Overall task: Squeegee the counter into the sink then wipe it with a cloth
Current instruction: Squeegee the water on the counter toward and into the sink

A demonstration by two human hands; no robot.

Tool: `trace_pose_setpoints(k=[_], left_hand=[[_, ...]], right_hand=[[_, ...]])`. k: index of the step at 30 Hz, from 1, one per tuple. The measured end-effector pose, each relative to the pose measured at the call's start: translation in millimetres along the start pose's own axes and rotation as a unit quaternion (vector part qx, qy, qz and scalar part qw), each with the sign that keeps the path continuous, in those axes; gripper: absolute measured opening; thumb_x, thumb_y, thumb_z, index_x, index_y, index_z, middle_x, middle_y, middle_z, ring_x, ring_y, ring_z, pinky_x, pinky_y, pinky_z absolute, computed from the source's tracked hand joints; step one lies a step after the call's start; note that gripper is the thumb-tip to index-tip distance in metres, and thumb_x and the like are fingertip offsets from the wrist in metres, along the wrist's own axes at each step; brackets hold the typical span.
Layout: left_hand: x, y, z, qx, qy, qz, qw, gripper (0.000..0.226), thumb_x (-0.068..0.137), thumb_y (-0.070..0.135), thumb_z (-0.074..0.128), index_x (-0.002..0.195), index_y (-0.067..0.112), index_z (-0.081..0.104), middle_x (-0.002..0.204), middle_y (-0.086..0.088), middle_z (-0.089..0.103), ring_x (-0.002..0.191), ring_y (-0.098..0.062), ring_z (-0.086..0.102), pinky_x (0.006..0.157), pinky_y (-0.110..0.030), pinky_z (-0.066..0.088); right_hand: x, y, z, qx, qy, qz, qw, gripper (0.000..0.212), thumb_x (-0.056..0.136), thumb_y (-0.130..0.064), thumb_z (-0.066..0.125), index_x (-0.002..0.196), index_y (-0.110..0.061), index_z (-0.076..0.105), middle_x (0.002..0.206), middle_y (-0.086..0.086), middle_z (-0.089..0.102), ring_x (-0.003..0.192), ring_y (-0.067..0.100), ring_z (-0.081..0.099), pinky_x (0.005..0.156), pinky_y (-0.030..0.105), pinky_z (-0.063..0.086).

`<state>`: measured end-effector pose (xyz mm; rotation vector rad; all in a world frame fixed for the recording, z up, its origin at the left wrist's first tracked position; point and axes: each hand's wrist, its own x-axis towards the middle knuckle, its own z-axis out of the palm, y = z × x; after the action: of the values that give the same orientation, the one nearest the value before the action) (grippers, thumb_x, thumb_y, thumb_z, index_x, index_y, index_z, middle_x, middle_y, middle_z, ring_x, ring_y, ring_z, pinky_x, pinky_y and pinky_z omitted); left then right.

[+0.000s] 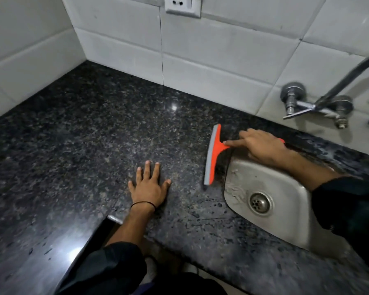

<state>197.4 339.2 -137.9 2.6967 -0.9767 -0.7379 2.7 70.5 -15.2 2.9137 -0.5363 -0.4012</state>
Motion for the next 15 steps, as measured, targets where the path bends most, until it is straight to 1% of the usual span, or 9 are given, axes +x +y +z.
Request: trace_pose_setpoints(k=[3,5,8,10,12,15], left_hand=[[1.1,-0.2,-3.2,-0.004,0.0,0.003,1.0,0.075,0.092,0.067,0.034,0.154,0.04,0.002,0.164,0.009,-0.011,0.152,-0.025,-0.007,0.119,-0.059,0.006],[0.9,-0.7,-3.5,-0.002,0.005,0.01,1.0,0.075,0.092,0.067,0.036,0.154,0.041,0.003,0.164,0.009,-0.01,0.152,-0.025,-0.006,0.118,-0.059,0.007],[2.3,-1.0,-1.9,-0.002,0.005,0.004,1.0,0.076,0.091,0.068,0.036,0.154,0.042,0.003,0.164,0.01,-0.01,0.152,-0.024,-0.006,0.118,-0.059,0.007],[4.4,-1.6,-0.8,-0.004,0.006,-0.001,1.0,0.075,0.091,0.069,0.036,0.153,0.044,0.002,0.164,0.01,-0.01,0.152,-0.023,-0.007,0.118,-0.06,0.006],[5.9,-2.0,-0.3,-0.008,0.005,-0.003,1.0,0.075,0.091,0.069,0.036,0.153,0.045,0.002,0.164,0.011,-0.011,0.152,-0.023,-0.008,0.118,-0.06,0.005],[8.5,-3.1,1.0,-0.015,0.005,-0.007,1.0,0.075,0.09,0.068,0.039,0.153,0.046,0.003,0.164,0.012,-0.01,0.152,-0.022,-0.007,0.118,-0.06,0.005]], right_hand=[[48.5,-25.7,-8.5,0.034,0.033,-0.003,0.999,0.077,0.082,-0.005,0.051,0.145,-0.047,0.038,0.105,0.006,0.051,0.1,0.03,0.051,0.082,0.044,0.044],[85.0,-43.2,-13.8,0.056,0.057,0.004,0.997,0.075,0.083,-0.005,0.053,0.145,-0.046,0.038,0.11,0.008,0.052,0.105,0.032,0.05,0.086,0.046,0.043],[139.4,-67.8,-22.8,0.079,0.082,0.014,0.993,0.068,0.088,-0.006,0.051,0.145,-0.041,0.042,0.122,0.011,0.052,0.115,0.034,0.048,0.095,0.047,0.042],[171.0,-79.7,-27.7,0.064,0.091,0.009,0.994,0.064,0.09,-0.004,0.048,0.144,-0.037,0.043,0.128,0.013,0.05,0.119,0.035,0.045,0.097,0.047,0.04],[194.5,-85.7,-29.2,0.026,0.099,0.001,0.995,0.06,0.092,-0.004,0.044,0.144,-0.034,0.044,0.13,0.014,0.048,0.119,0.036,0.045,0.096,0.047,0.04],[213.8,-84.3,-23.1,0.0,0.08,-0.001,0.997,0.055,0.095,-0.004,0.038,0.142,-0.032,0.048,0.133,0.015,0.048,0.121,0.036,0.045,0.096,0.047,0.04]])
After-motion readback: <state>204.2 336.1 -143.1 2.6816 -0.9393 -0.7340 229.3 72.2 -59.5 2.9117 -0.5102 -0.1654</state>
